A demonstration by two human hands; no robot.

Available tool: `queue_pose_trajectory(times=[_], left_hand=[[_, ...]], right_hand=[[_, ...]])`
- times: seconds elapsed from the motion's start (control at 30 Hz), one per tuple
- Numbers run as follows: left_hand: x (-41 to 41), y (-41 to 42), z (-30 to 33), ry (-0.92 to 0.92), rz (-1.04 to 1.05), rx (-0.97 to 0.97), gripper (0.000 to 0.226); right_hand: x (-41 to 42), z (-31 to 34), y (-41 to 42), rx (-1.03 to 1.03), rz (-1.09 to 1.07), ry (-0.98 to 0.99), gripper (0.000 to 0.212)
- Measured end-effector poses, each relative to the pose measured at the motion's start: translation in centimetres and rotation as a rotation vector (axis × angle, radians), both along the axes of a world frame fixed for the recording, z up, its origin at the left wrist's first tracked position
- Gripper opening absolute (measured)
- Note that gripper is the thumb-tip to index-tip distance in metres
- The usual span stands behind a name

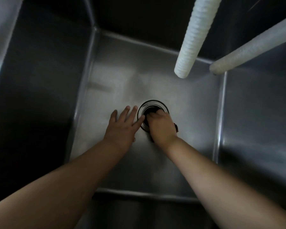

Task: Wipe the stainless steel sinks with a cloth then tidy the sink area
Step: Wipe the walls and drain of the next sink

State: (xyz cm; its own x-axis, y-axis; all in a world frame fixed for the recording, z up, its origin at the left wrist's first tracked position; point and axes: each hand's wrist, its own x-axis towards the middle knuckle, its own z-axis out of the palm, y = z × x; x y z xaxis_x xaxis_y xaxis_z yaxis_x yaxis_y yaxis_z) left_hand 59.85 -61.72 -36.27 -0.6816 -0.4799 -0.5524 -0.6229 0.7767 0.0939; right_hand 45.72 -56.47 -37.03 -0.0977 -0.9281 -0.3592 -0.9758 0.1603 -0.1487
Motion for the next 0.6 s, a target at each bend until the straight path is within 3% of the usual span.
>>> queue_pose_trajectory(times=[0.1, 0.2, 0.27, 0.4, 0.6], left_hand=[[0.0, -0.1, -0.3, -0.003, 0.013, 0.011, 0.081], [-0.2, -0.1, -0.1, -0.027, 0.012, 0.014, 0.080], [-0.4, -0.1, 0.1, -0.040, 0.007, 0.010, 0.080], [-0.8, -0.2, 0.4, -0.038, -0.001, 0.007, 0.079], [-0.6, -0.2, 0.2, -0.049, -0.025, -0.008, 0.078]], right_hand=[[0.1, -1.0, -1.1, 0.143, -0.017, -0.013, 0.019], [-1.2, -0.9, -0.7, 0.233, -0.081, -0.133, 0.035], [-1.4, -0.7, -0.7, 0.214, -0.059, -0.135, 0.035], [-0.7, 0.0, 0.5, -0.068, -0.116, -0.222, 0.018], [-1.0, 0.9, 3.1, -0.548, -0.361, -0.193, 0.019]])
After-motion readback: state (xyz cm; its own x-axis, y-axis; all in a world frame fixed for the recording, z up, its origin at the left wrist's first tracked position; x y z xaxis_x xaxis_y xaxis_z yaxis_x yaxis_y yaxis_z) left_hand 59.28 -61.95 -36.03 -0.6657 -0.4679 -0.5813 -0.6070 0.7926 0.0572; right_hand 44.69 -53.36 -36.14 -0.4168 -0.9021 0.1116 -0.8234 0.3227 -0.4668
